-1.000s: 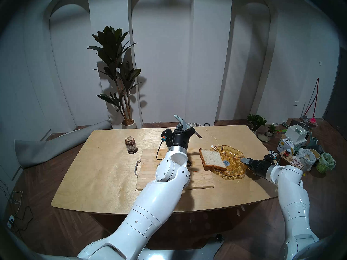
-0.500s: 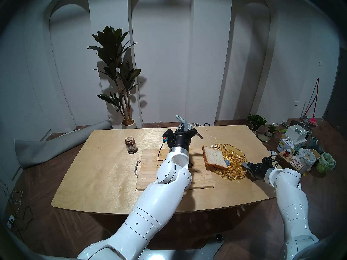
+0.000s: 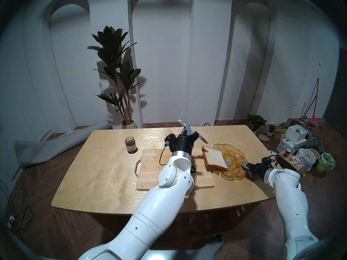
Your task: Spread jam over the slice of bread with the knife
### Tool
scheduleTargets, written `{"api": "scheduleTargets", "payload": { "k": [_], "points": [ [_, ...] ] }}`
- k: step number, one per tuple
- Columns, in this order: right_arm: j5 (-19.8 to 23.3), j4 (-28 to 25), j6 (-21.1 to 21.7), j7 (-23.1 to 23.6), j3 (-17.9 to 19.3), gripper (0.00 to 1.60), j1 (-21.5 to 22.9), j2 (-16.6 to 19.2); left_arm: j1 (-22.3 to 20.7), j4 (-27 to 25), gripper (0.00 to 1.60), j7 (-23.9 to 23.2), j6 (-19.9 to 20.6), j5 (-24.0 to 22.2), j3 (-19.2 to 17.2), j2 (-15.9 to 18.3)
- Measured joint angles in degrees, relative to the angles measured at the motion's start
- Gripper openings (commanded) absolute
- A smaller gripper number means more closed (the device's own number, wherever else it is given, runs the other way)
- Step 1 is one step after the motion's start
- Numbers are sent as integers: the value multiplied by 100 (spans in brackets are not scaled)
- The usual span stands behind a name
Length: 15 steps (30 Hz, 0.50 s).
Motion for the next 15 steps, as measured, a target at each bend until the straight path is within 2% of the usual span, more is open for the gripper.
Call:
{"api": "scheduleTargets", "payload": {
  "k": [8, 15],
  "points": [
    [-55, -178, 80, -215, -91, 0, 5, -117, -4, 104, 0, 487, -234, 302, 335, 11],
    [-104, -380, 174, -447, -133, 0, -17, -236, -26, 286, 0, 738, -453, 695, 456, 10]
  ]
}}
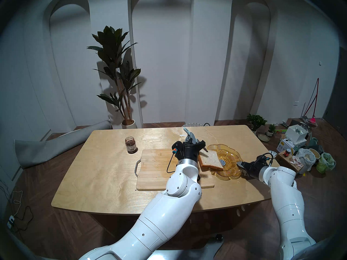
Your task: Spread jam over the slice of bread with the knife
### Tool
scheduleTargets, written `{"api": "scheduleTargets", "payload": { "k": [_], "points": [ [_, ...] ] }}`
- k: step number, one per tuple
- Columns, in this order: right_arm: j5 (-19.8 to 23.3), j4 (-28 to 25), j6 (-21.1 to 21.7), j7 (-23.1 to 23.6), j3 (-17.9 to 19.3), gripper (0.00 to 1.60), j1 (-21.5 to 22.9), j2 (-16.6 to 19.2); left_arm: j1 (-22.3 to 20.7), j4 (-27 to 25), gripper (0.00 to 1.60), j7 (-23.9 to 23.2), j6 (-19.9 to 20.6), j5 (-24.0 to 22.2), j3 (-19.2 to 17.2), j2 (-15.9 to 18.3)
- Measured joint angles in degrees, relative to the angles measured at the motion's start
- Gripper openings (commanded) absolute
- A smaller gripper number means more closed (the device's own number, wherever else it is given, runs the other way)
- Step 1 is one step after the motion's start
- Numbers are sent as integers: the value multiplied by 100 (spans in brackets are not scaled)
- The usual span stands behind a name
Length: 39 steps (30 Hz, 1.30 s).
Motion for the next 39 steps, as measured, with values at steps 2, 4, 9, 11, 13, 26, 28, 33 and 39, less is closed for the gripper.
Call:
{"api": "scheduleTargets", "payload": {
  "k": [2, 4, 9, 11, 13, 26, 28, 33, 39],
  "points": [
    [-20, -79, 38, -87, -8, 0, -23, -36, -10, 57, 0, 64, -37, 76, 18, -3],
    [-51, -191, 70, -191, -12, 0, -63, -80, -20, 131, 0, 104, -80, 106, 33, -6],
    [-119, -413, 115, -394, -27, 0, -162, -168, -27, 221, 0, 72, -177, 40, 50, -6],
    [-145, -499, 138, -472, -37, 0, -199, -207, -27, 222, 0, 17, -225, -75, 58, -5],
    [-170, -581, 155, -536, -53, 0, -236, -244, -28, 222, 0, -37, -270, -199, 65, -5],
    [-287, -1161, 245, -900, -128, 0, -472, -496, -62, 388, 0, -389, -540, -935, 132, -8],
    [-300, -1287, 268, -971, -129, 0, -522, -546, -86, 529, 0, -389, -602, -852, 185, -9],
    [-300, -1469, 301, -1059, -130, 0, -596, -622, -140, 763, 0, -270, -720, -619, 301, -24],
    [-240, -1630, 315, -1154, -145, 0, -659, -716, -203, 987, 0, 32, -845, -347, 325, -53]
  ]
}}
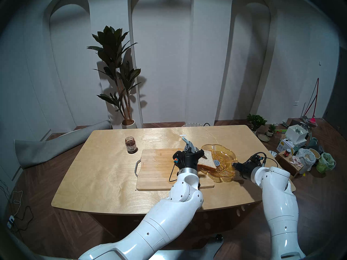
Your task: Spread jam over the slice of bread with the knife
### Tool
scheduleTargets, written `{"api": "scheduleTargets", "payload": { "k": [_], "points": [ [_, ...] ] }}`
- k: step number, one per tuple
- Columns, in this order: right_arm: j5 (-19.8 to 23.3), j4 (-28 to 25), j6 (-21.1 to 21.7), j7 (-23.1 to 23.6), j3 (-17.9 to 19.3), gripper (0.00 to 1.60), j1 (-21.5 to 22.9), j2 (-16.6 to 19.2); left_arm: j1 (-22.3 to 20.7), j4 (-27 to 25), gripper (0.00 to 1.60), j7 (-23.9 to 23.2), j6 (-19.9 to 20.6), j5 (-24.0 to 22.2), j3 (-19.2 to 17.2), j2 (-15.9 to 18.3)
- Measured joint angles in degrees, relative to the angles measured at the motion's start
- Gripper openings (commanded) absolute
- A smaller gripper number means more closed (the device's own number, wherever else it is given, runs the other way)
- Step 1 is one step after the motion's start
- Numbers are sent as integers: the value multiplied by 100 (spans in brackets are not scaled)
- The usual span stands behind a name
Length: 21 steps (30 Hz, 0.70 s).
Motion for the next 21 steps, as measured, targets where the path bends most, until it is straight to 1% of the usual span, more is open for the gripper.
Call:
{"api": "scheduleTargets", "payload": {
  "k": [13, 18, 21],
  "points": [
    [91, -154, -49, -87, -37, 0, -41, -86, -120, 267, 0, 343, -91, 249, -19, -22],
    [104, -177, -67, -91, -50, 0, -46, -96, -140, 331, 0, 346, -119, 244, -36, -23],
    [104, -181, -76, -134, -70, 0, -40, -107, -139, 329, 0, 285, -132, 151, -94, -22]
  ]
}}
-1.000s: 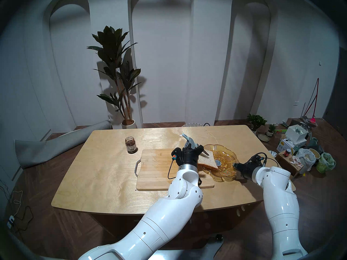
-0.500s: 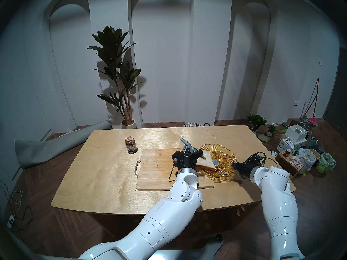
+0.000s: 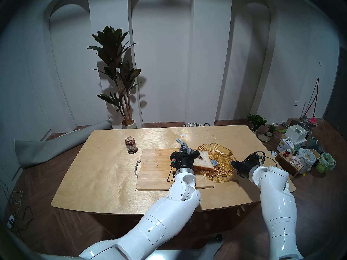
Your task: Spread jam over the slice of bread with the knife
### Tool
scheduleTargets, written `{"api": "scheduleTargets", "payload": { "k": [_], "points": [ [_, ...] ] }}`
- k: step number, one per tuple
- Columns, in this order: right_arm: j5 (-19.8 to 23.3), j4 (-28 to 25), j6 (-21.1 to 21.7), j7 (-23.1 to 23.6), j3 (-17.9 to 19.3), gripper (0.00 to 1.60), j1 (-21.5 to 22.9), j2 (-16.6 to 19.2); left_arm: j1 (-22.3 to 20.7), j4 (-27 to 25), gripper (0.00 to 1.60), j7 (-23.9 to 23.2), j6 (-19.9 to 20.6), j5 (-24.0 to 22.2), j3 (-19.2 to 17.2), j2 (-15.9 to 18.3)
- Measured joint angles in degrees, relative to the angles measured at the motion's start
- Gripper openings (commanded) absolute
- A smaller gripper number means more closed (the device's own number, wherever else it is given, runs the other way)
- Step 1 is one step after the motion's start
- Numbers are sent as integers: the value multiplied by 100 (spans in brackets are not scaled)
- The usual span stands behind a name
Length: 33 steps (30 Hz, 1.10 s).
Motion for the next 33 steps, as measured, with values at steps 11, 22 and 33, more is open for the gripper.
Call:
{"api": "scheduleTargets", "payload": {
  "k": [11, 22, 33],
  "points": [
    [-38, 14, -28, -196, -84, 0, 57, -27, 109, -167, 0, -193, 15, -608, -231, 120],
    [-49, -3, -63, -236, -124, 0, 70, -35, 206, -262, 0, -254, 7, -774, -267, 260],
    [-46, 47, -110, -222, -144, 0, 106, -61, 322, -514, 0, -82, 12, -707, -278, 433]
  ]
}}
